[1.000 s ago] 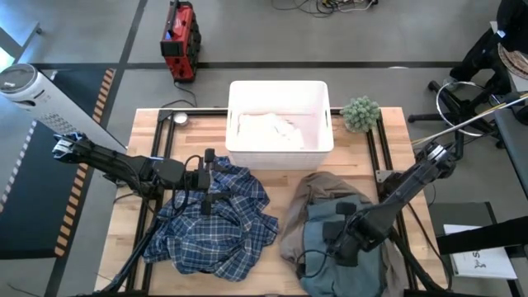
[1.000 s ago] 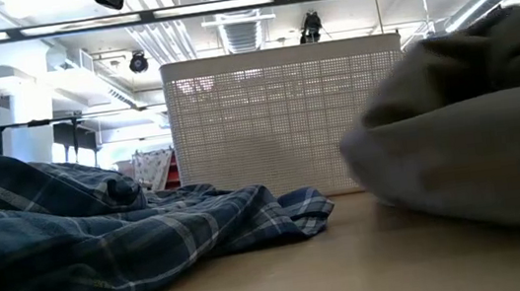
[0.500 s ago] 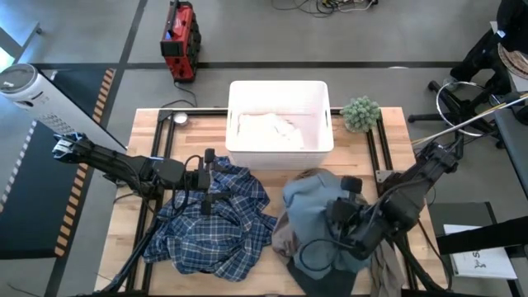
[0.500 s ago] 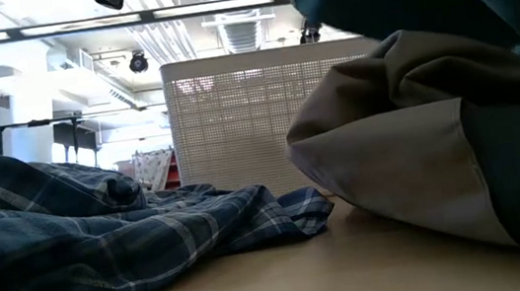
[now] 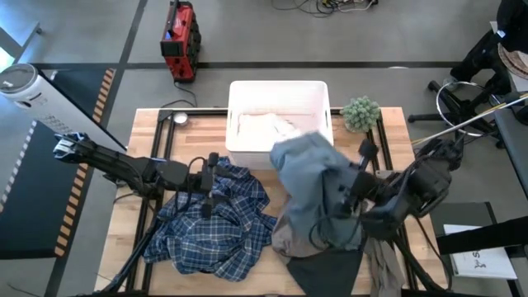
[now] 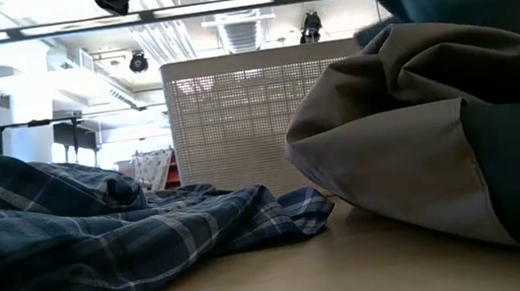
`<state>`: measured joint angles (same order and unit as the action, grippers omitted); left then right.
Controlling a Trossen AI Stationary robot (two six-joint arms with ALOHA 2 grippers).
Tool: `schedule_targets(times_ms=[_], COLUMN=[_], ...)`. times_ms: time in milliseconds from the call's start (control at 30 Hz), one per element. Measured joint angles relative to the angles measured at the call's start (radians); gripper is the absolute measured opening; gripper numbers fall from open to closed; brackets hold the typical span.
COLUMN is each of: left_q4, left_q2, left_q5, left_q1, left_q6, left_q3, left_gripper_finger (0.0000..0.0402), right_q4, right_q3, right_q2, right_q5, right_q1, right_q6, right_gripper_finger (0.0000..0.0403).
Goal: Sort clothes
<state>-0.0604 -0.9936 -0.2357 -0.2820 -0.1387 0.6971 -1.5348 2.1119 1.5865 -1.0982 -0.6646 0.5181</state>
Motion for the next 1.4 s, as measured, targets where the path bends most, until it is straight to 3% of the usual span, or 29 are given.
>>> schedule_targets(times_ms=[200, 433, 567, 867, 1400], left_q4=[-0.129, -0.411, -0.615, -0.963, -0.846], left_q2=[-0.112, -0.274, -0.368, -0.576, -0.888], left_q5=[0.011, 0.012, 0.052, 0.198, 0.227], left_q1=[0.001, 0.017, 0.039, 0.08, 0.083], left_q6=[0.001, -0.025, -0.035, 0.033, 0.047], left_q3=[0.0, 0.0, 0.0, 0.011, 0.393], left_gripper_finger=[0.0246, 0.0268, 0.0281, 0.031, 0.0342], right_q4=[0.142, 0.494, 0.612, 0.628, 0.628], right_q3=[0.123, 0.205, 0.21, 0.21, 0.209], right_q2=[-0.001, -0.002, -0.002, 0.001, 0.002], right_q5=[-0.091, -0.092, -0.083, -0.08, -0.071], right_q1=[0.039, 0.046, 0.046, 0.046, 0.045], right_q6=[-0.252, -0.654, -0.781, -0.815, -0.815], right_gripper_finger=[0.0, 0.0, 0.0, 0.0, 0.0])
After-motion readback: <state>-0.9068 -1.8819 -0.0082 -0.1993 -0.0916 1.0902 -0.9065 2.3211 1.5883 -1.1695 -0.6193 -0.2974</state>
